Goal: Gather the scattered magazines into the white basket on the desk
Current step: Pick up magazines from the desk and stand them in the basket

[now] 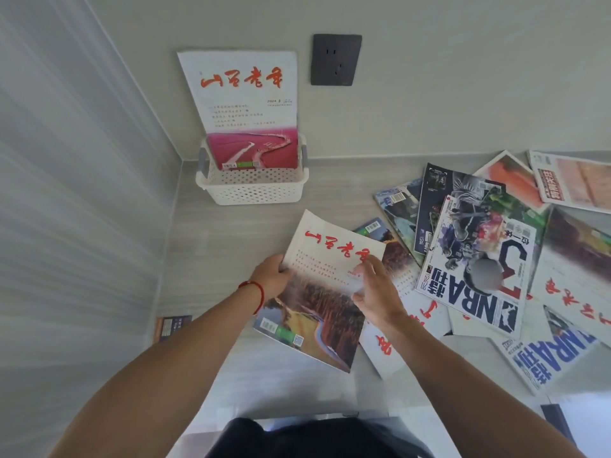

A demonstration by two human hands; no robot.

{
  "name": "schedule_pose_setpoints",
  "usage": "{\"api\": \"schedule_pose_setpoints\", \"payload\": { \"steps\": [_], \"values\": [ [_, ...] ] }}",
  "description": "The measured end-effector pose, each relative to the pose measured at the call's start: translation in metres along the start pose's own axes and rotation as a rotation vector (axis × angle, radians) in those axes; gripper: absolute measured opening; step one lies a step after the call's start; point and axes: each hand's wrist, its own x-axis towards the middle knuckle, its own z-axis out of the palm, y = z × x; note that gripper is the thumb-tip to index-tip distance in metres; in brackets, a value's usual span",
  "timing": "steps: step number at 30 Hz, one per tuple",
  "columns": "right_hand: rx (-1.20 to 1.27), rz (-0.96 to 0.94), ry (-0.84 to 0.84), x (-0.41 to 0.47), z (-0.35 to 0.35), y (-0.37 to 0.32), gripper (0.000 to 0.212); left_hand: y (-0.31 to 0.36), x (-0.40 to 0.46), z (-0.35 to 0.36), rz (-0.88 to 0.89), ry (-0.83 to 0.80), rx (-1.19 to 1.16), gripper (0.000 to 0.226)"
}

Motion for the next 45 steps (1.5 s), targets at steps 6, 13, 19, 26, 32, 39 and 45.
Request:
{"api": "schedule_pose_setpoints", "payload": {
  "steps": [6, 13, 19, 26, 32, 39, 45],
  "values": [
    [0.507, 0.353, 0.234, 0.003, -0.005, -0.002, 0.079, 0.001, -0.005, -0.024, 0.243, -0.013, -0.297, 0.027],
    [0.591, 0.057, 0.142, 0.041, -0.048, -0.042, 0.04, 0.007, -0.007, -0.088, 0.255, 0.069, -0.617, 0.033],
    [0.439, -0.154, 0.359, 0.099, -0.119, -0.116, 0.021, 0.028, -0.006, -0.167, 0.324, 0.302, -0.483, 0.023],
    [0.493, -0.198, 0.505, 0.157, -0.17, -0.188, 0.016, 0.059, 0.016, -0.227, 0.267, 0.759, -0.285, 0.017],
    [0.58, -0.126, 0.52, 0.191, -0.16, -0.2, 0.017, 0.066, 0.057, -0.246, 0.148, 0.686, -0.368, 0.019],
    [0.583, -0.057, 0.445, 0.227, -0.141, -0.188, 0.028, 0.052, 0.105, -0.245, 0.101, 0.585, -0.536, 0.019],
    [0.48, -0.007, 0.409, 0.248, -0.125, -0.173, 0.033, 0.041, 0.138, -0.233, 0.081, 0.563, -0.552, 0.017]
  ]
}}
